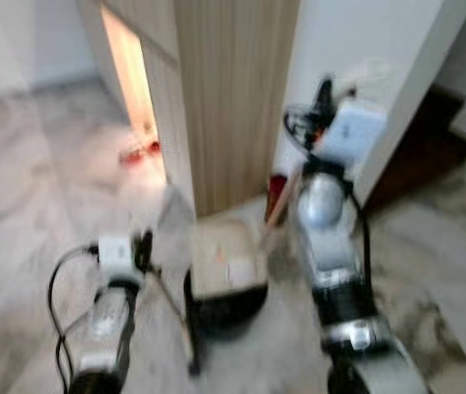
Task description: Sweep floor
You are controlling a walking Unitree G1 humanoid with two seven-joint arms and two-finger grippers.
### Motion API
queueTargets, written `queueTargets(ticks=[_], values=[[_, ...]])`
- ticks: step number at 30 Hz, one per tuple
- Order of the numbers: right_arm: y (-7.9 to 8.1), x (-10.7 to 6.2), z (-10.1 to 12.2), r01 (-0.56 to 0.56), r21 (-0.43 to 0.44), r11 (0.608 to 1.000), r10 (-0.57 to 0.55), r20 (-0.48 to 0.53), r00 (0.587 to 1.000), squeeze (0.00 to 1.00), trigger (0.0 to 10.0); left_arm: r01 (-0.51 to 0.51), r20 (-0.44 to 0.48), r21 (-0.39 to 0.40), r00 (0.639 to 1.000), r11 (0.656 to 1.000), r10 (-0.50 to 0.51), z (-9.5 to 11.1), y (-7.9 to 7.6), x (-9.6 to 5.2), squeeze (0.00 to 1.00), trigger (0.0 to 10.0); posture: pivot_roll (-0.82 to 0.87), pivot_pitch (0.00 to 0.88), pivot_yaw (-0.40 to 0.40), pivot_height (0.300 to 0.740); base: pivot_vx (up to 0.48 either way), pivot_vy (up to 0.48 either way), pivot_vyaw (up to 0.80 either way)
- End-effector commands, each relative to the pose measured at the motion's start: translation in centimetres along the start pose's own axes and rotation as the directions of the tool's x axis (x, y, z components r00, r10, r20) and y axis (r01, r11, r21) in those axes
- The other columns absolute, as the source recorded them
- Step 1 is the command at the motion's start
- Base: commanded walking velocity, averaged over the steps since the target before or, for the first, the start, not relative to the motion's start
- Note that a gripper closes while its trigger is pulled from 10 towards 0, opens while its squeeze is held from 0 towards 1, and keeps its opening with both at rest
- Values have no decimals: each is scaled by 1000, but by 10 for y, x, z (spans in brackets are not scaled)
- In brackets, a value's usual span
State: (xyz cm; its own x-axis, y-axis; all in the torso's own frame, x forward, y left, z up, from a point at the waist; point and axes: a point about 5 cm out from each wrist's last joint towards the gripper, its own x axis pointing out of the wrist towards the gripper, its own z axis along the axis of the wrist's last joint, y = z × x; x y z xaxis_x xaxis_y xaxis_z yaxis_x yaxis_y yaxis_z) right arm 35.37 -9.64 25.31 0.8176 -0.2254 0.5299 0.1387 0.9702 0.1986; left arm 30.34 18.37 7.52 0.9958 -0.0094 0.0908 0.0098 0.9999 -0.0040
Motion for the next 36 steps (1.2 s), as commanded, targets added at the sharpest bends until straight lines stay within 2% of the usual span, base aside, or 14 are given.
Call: queueTargets(ticks=[1,8,14,18,23,26,28,30,34,36], values=[[4,6,16,-10,24,1000,8,76,997,0,10000,5,21,1,1000,1000,-5,2,-1,0,0,10000,1,0,19,740,0,0,0],[4,6,18,-11,16,1000,10,87,996,0,10000,5,19,-2,1000,1000,-5,2,-1,-2,0,10000,0,0,18,740,0,0,0],[8,5,26,-35,28,999,31,147,989,0,10000,8,19,-2,1000,1000,-8,1,-2,-2,0,10000,-1,0,17,740,0,0,0],[12,1,39,-73,-26,997,77,252,965,0,10000,9,21,-3,1000,1000,-9,1,-2,-3,0,10000,1,0,17,740,0,0,0],[18,-3,42,-112,-45,993,120,286,951,0,10000,12,21,-4,1000,1000,-12,1,-2,-3,0,10000,1,0,16,740,0,0,0],[27,-10,51,-192,-124,974,225,373,900,0,10000,13,24,-7,1000,1000,-13,1,-3,-3,0,10000,0,0,15,740,0,0,0],[28,-12,52,-205,-133,970,240,383,892,0,10000,14,24,-7,1000,1000,-14,1,-3,-3,0,10000,0,0,15,740,0,0,0],[36,-20,54,-259,-153,954,300,408,862,0,10000,17,24,-9,1000,1000,-17,1,-4,-3,0,10000,-2,0,16,740,0,0,0],[40,-26,55,-295,-172,940,341,419,842,0,10000,19,26,-10,1000,1000,-18,1,-4,-3,0,10000,-2,0,14,740,0,0,0],[44,-31,55,-330,-210,920,390,435,812,0,10000,19,27,-12,999,1000,-18,1,-4,-3,0,10000,-2,0,14,740,0,0,0]])
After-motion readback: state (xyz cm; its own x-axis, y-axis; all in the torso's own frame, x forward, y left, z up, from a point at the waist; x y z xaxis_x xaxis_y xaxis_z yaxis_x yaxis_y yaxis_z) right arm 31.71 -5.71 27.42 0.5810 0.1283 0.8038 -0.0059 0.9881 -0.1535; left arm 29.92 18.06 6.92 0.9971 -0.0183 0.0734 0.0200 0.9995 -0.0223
